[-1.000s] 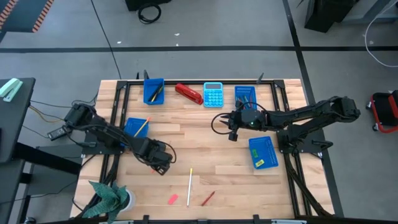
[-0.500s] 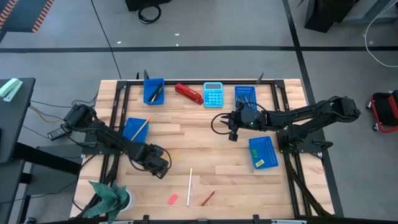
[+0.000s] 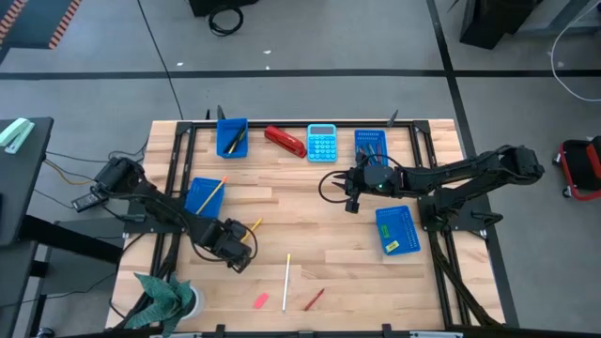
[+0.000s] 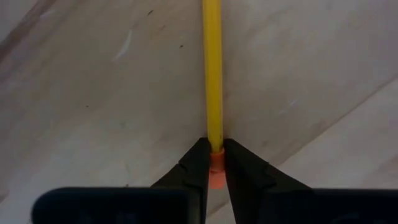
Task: Sort crayons/erasers/pens/pencils in bins
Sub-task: Put the yellow colored pencil into the bottom left bin
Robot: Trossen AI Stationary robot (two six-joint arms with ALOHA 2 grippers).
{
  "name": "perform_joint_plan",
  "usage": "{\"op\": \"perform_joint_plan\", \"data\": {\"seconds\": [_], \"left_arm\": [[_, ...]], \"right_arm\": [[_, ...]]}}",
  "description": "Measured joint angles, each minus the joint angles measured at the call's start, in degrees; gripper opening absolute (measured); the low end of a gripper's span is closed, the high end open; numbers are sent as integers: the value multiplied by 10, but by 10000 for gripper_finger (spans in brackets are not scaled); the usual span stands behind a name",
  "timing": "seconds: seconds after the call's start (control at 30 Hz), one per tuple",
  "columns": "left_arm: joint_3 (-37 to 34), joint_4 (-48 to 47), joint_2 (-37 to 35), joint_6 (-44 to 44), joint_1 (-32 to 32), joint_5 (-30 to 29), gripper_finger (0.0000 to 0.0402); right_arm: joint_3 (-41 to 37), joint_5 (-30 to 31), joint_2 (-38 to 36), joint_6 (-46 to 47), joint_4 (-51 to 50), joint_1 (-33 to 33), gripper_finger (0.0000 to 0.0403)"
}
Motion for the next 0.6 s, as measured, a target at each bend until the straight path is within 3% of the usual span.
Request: {"op": "perform_joint_plan", "data": {"seconds": [0.13,0.27,0.6], "left_arm": [[16,-15,3,1,0,-4,46],[71,-89,3,12,1,-14,46],[271,-521,1,0,1,-10,46]], "right_arm": [[0,0,0,-2,-1,0,87],[0,0,0,-2,-3,0,87],[0,0,0,-2,-3,0,87]]}}
